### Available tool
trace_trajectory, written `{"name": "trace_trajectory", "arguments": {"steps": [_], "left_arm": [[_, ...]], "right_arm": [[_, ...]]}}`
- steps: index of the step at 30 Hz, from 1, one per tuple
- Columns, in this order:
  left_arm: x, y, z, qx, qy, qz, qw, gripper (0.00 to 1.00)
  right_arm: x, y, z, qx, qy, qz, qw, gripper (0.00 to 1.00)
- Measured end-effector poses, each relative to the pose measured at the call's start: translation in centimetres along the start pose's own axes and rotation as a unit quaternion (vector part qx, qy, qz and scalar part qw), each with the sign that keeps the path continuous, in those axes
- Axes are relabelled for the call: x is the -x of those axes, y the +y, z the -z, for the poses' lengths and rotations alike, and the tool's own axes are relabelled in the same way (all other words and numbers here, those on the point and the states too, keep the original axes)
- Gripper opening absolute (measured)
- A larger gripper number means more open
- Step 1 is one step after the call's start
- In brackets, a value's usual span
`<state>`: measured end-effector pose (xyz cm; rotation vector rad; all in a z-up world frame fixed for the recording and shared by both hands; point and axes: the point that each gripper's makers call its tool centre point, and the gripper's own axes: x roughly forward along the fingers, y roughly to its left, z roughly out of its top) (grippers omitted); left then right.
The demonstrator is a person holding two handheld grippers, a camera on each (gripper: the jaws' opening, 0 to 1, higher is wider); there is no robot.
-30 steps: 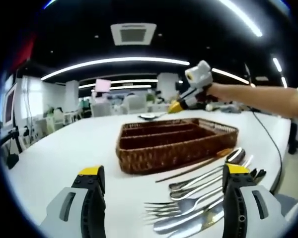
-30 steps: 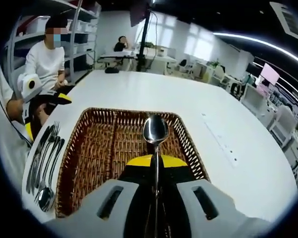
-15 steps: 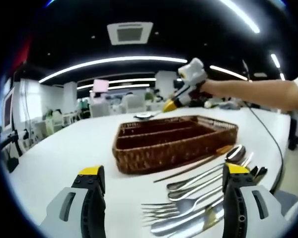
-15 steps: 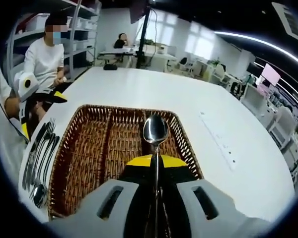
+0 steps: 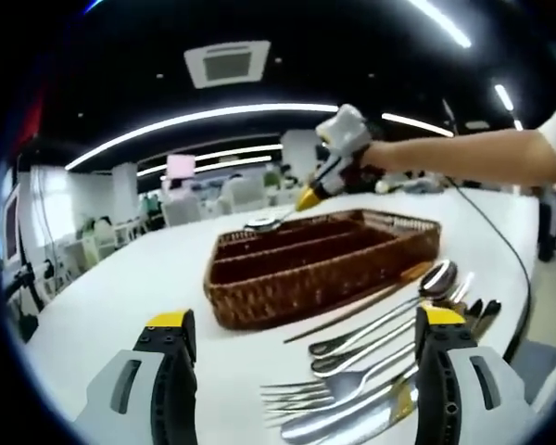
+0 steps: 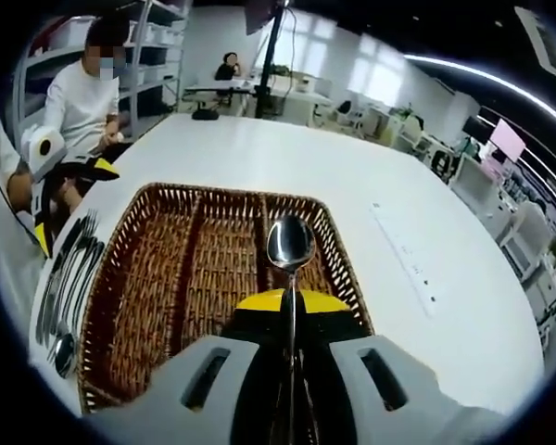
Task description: Arrange the knives, forks, and spoons in their matching storage slots by inserting each utensil handle-first until every utensil is classified and aligned in the correct compartment
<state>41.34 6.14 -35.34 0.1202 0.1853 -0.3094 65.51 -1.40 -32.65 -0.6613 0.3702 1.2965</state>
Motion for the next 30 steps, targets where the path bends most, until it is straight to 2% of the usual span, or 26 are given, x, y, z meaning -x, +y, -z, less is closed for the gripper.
{"name": "trace_trajectory", "arguments": {"steps": [20,23,30], "left_arm": [[0.2,-0.2,0.5,-0.009,0.009,-0.009,0.9999,0.99],[0.4,0.1,0.3,-0.023,0.01,-0.011,0.9996,0.99],[0.3,0.7,0.5,-0.013,0.015,-0.012,0.9997,0.99]], "right_arm": [[-1.8,-1.0,1.1,0.009,0.023,-0.001,0.9997,0.03],[-2.5,-1.1,1.3,0.006,0.028,-0.002,0.9996,0.03],[-3.3,-0.8,1.5,0.019,0.043,0.001,0.9989,0.03]]}}
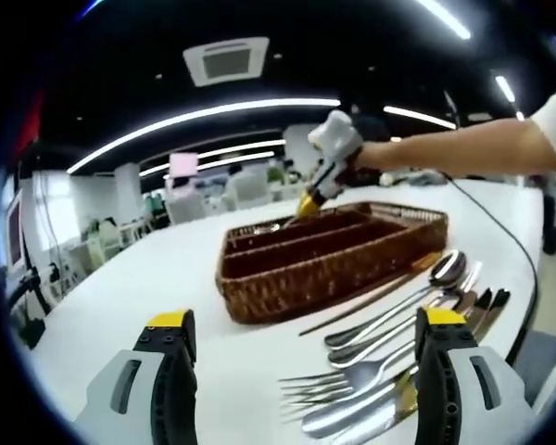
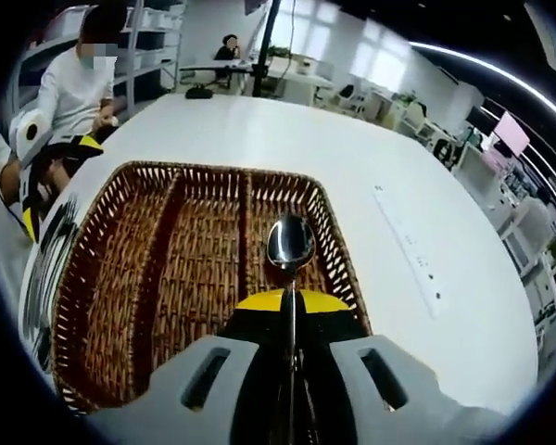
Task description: Arrange the knives, forks, and spoons in their matching storage slots by inserting each utensil handle-first until every utensil is classified and aligned in the correct compartment
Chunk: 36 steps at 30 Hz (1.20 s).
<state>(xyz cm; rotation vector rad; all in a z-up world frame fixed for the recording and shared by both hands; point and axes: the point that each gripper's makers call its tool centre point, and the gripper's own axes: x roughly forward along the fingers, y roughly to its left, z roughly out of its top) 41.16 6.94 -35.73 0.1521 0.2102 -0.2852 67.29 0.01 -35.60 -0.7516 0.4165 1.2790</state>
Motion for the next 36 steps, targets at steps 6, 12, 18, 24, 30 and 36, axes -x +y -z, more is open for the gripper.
{"name": "trace_trajectory", "arguments": {"steps": [6,12,18,24,30,36], "left_arm": [[-0.2,0.4,0.0,0.002,-0.002,0.001,1.0,0.99],[-0.2,0.9,-0.5,0.032,-0.01,0.007,0.9994,0.99],[-0.3,1.3,-0.3,0.024,-0.006,0.003,0.9997,0.99],[-0.3,1.6,0.5,0.027,0.001,-0.001,0.9996,0.99],[-0.3,1.4,0.4,0.029,-0.001,-0.001,0.9996,0.99],[-0.3,1.5,0.0,0.025,-0.005,-0.002,0.9997,0.99]], "right_arm": [[-0.1,-0.3,-0.6,0.0,-0.004,0.0,1.0,0.03],[-0.4,-0.5,-0.4,0.01,0.006,0.006,0.9999,0.03],[-0.6,-0.5,-0.6,0.01,0.004,0.004,0.9999,0.03],[-0.9,-1.1,-0.5,0.016,0.009,0.01,0.9998,0.03],[-1.1,-1.2,-0.2,0.022,0.012,0.009,0.9996,0.03],[-1.4,-0.8,-0.2,0.027,0.016,0.007,0.9995,0.03]]}}
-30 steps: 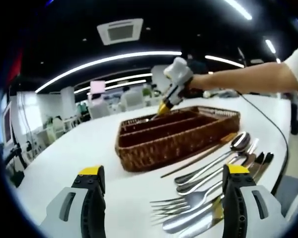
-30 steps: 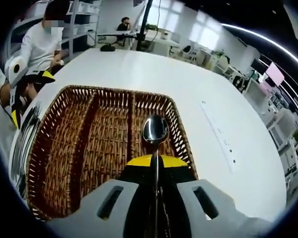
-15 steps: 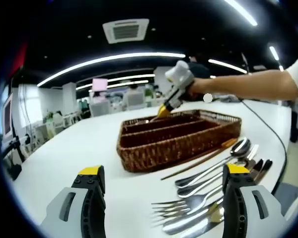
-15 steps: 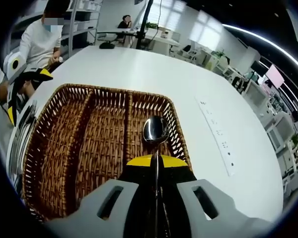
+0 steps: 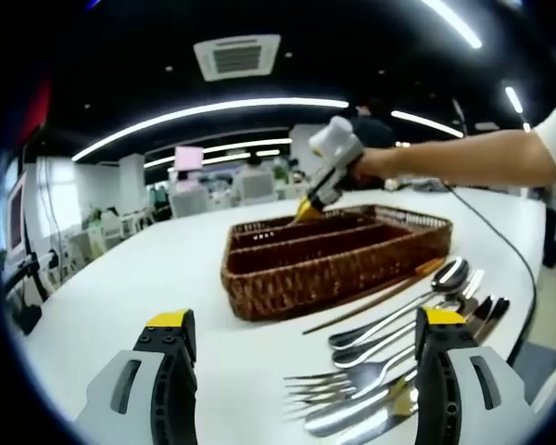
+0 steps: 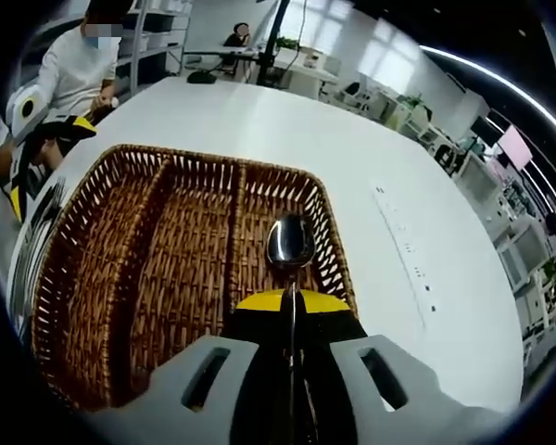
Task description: Arrange the knives, forks, and spoons in their matching storage slots by inserting each utensil handle-first until every utensil is classified and aligned in the correct compartment
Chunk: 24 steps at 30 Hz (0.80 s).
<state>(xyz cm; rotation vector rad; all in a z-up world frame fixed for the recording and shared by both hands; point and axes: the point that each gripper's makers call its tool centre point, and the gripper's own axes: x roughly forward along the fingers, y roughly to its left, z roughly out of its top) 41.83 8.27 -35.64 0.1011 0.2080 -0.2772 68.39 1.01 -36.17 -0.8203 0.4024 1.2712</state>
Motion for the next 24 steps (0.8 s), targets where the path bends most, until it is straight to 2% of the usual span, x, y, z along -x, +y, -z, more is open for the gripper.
{"name": "trace_trajectory", "arguments": {"steps": [6,9,11,14,24], "left_arm": [[0.1,0.1,0.4,-0.012,0.002,-0.004,0.9999,0.99],[0.2,0.4,0.7,-0.005,0.005,-0.009,0.9999,0.99],[0.4,0.7,0.7,-0.003,0.006,-0.014,0.9999,0.99],[0.5,1.1,0.3,-0.004,0.001,-0.021,0.9998,0.99],[1.0,1.7,0.5,-0.002,0.004,-0.031,0.9995,0.99]], "right_arm": [[-0.2,0.0,-0.4,0.008,-0.01,0.004,0.9999,0.03],[-0.3,0.6,-0.2,0.01,-0.009,0.002,0.9999,0.03],[-0.3,1.1,-0.1,0.01,-0.006,-0.001,0.9999,0.03],[-0.5,1.6,0.0,0.038,0.003,-0.002,0.9993,0.03],[-0.6,2.2,0.5,0.046,0.017,-0.006,0.9988,0.04]]}}
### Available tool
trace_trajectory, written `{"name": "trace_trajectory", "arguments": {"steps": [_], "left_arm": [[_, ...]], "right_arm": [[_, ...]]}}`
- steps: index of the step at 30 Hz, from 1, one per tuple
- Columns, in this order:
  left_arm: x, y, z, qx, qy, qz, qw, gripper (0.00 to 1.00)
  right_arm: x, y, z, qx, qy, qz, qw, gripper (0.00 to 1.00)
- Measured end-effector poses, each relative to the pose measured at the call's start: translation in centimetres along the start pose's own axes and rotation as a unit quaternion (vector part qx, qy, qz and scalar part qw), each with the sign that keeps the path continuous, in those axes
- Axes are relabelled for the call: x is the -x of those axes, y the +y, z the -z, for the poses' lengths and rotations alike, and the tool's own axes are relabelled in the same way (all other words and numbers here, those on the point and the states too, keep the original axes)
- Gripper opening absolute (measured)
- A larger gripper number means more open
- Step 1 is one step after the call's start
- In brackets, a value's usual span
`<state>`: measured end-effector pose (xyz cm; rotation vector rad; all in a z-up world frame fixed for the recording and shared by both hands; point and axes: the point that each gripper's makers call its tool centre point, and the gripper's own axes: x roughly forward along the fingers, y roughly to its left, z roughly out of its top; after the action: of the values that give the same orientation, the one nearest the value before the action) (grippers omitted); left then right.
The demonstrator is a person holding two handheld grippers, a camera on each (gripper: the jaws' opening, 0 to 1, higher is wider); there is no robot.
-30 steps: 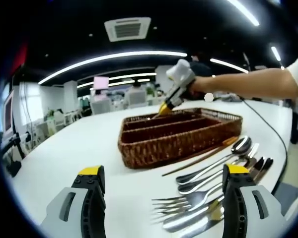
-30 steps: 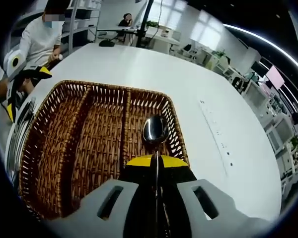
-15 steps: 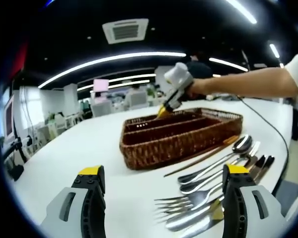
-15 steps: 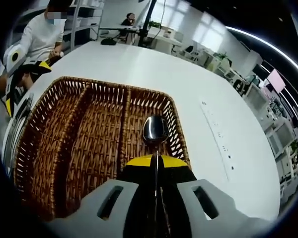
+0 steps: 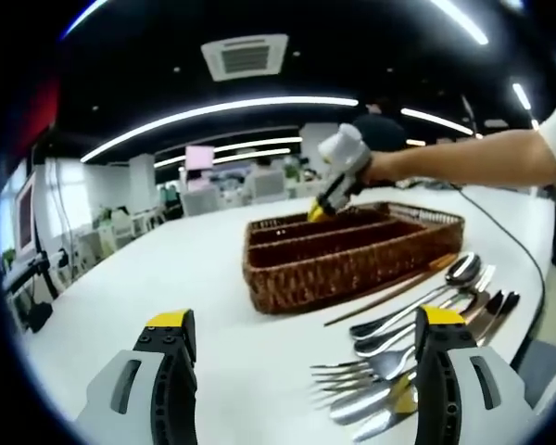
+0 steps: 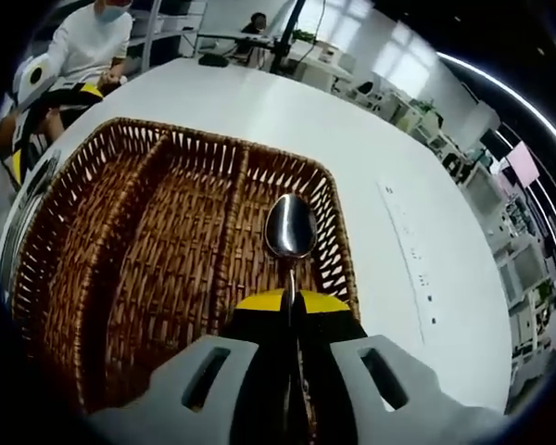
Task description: Arrange the knives, forks, and spoons in their matching storage slots by inserting each utensil handle-first until every utensil is classified and aligned in the correct compartment
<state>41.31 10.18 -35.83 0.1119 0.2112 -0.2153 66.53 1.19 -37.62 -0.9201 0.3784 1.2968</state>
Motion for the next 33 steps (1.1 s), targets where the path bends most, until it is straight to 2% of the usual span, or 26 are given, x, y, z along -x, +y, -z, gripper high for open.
{"name": "trace_trajectory", "arguments": {"steps": [5,14,18,19,23,33], "left_arm": [[0.0,-0.1,-0.2,-0.003,-0.004,0.0,1.0,0.99],[-0.2,0.1,0.0,0.007,-0.006,-0.005,0.9999,0.99],[-0.5,0.2,0.1,0.006,-0.004,-0.003,1.0,0.99],[-0.5,0.1,0.2,0.006,-0.002,-0.003,1.0,0.99],[-0.8,0.2,0.1,0.003,0.0,0.001,1.0,0.99],[-1.3,0.7,-0.2,0.0,0.003,-0.001,1.0,0.99]], "right_arm": [[-0.2,0.5,0.6,-0.013,0.006,-0.004,0.9999,0.04],[-0.4,1.5,1.0,0.002,0.005,-0.007,1.0,0.04],[-0.8,0.9,0.9,0.015,0.003,-0.01,0.9998,0.04],[-1.1,0.4,1.0,0.006,0.004,-0.011,0.9999,0.04],[-1.9,-1.1,1.0,0.016,0.004,-0.012,0.9998,0.04],[-2.8,-2.2,1.4,0.016,0.005,-0.018,0.9997,0.04]]}}
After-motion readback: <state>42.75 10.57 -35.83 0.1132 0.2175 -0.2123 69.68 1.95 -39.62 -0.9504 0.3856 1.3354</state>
